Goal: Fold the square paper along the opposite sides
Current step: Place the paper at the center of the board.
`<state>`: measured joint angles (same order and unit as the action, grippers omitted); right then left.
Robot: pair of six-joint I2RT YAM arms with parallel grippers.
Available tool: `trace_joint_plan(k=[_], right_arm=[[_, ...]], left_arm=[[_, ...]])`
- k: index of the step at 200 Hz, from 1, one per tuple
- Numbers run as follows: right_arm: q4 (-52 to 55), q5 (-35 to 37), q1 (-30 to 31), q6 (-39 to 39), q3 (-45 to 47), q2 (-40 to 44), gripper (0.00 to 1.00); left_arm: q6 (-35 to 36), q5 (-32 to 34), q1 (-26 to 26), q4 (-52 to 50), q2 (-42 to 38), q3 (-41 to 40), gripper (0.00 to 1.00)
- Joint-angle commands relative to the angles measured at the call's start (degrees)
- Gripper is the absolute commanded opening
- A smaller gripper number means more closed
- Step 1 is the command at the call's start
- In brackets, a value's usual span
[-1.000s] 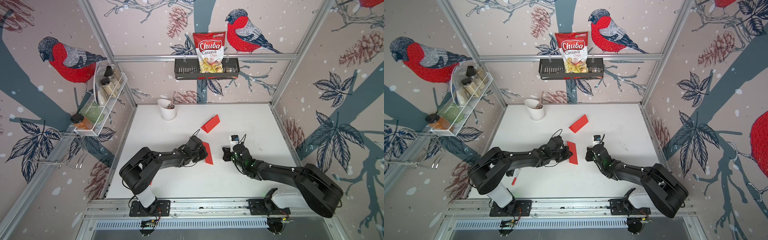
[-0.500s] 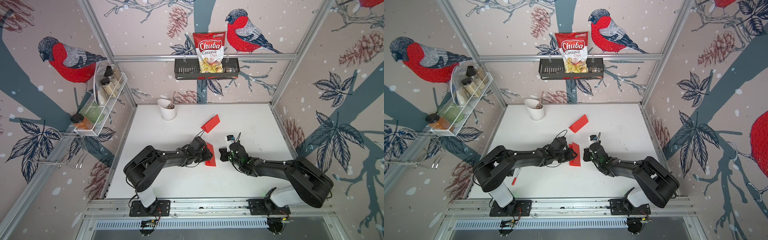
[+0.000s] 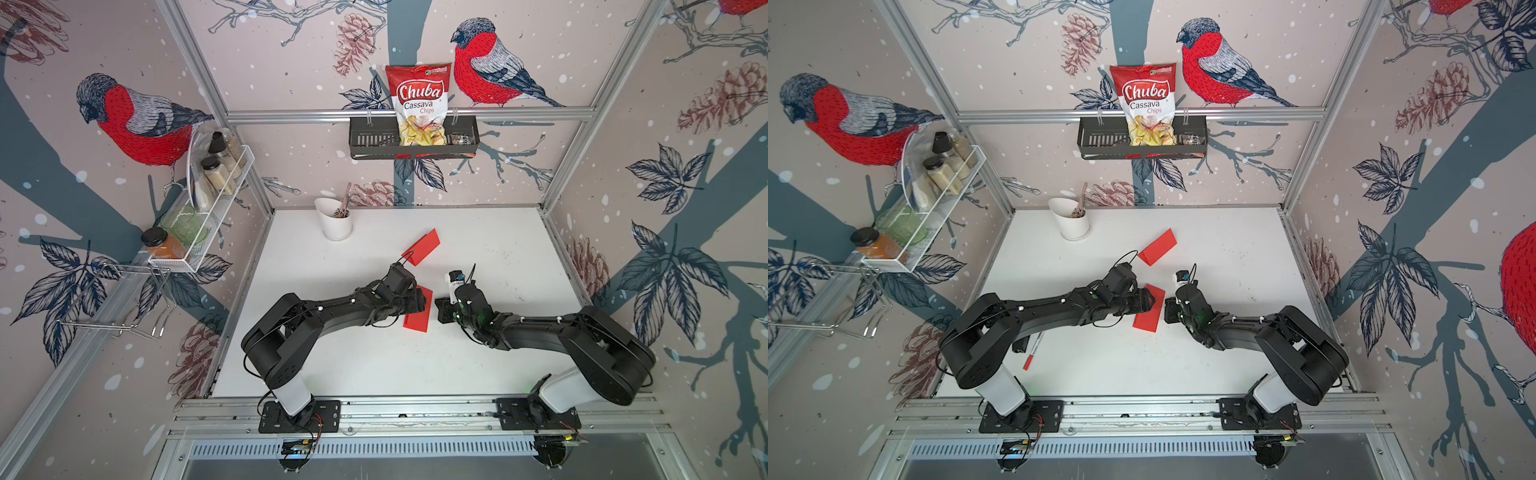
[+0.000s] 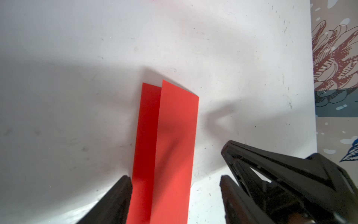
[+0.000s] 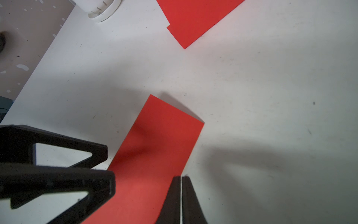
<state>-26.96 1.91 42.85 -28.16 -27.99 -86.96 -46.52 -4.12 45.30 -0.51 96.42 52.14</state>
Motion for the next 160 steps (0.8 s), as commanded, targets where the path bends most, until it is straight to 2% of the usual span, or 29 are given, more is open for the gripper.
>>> trace_joint_plan(k=[1, 50, 72, 80, 96, 114, 120, 124, 132, 143, 153, 160], right_arm=[[0.0, 0.2, 0.1, 1.4, -1.1, -0.6, 0.11], [0.5, 0.3, -0.1, 2.1, -2.9, -2.9, 0.12], [2.3, 0.9, -0.8, 3.5, -4.3, -1.7, 0.17], [3.3, 1.7, -1.2, 4.3, -5.2, -0.1, 0.23], [4.0, 5.2, -2.2, 6.5, -6.5, 4.7, 0.43], [4.9, 14.9, -2.6, 10.6, -9.0, 10.6, 0.68], [4.7, 17.8, -2.9, 13.0, -9.5, 12.4, 0.74], [3.9, 19.5, -3.1, 15.1, -9.4, 13.7, 0.78], [2.0, 23.0, -3.6, 19.2, -8.8, 16.3, 0.84], [0.1, 26.1, -4.9, 24.3, -7.2, 20.1, 0.99], [-2.5, 28.3, -7.3, 28.2, -4.5, 22.4, 1.00], [-4.9, 30.0, -9.2, 29.6, -2.3, 23.6, 1.00]], left_arm=[[1.5, 2.4, 0.1, -2.3, -0.3, -0.7, 0.77], [1.4, 3.3, 0.1, -0.9, -2.2, -2.8, 0.77], [2.8, 5.5, 0.1, -1.4, -4.5, -1.8, 0.78], [4.1, 7.0, 0.1, -1.2, -6.0, -1.3, 0.78], [8.8, 11.2, 0.1, 0.8, -10.6, -0.3, 0.80], [16.3, 19.5, 0.2, 7.8, -17.9, -2.5, 0.81], [19.4, 22.3, 0.2, 10.7, -20.7, -3.9, 0.88], [21.6, 24.0, 0.2, 12.8, -22.4, -5.0, 0.89], [26.0, 28.2, 0.2, 18.4, -26.1, -8.1, 0.88], [33.7, 33.9, 0.2, 28.3, -31.1, -14.1, 0.84], [39.2, 43.2, -0.4, 40.1, -34.4, -21.0, 0.78], [43.7, 45.4, -2.4, 48.7, -35.9, -25.7, 0.73]])
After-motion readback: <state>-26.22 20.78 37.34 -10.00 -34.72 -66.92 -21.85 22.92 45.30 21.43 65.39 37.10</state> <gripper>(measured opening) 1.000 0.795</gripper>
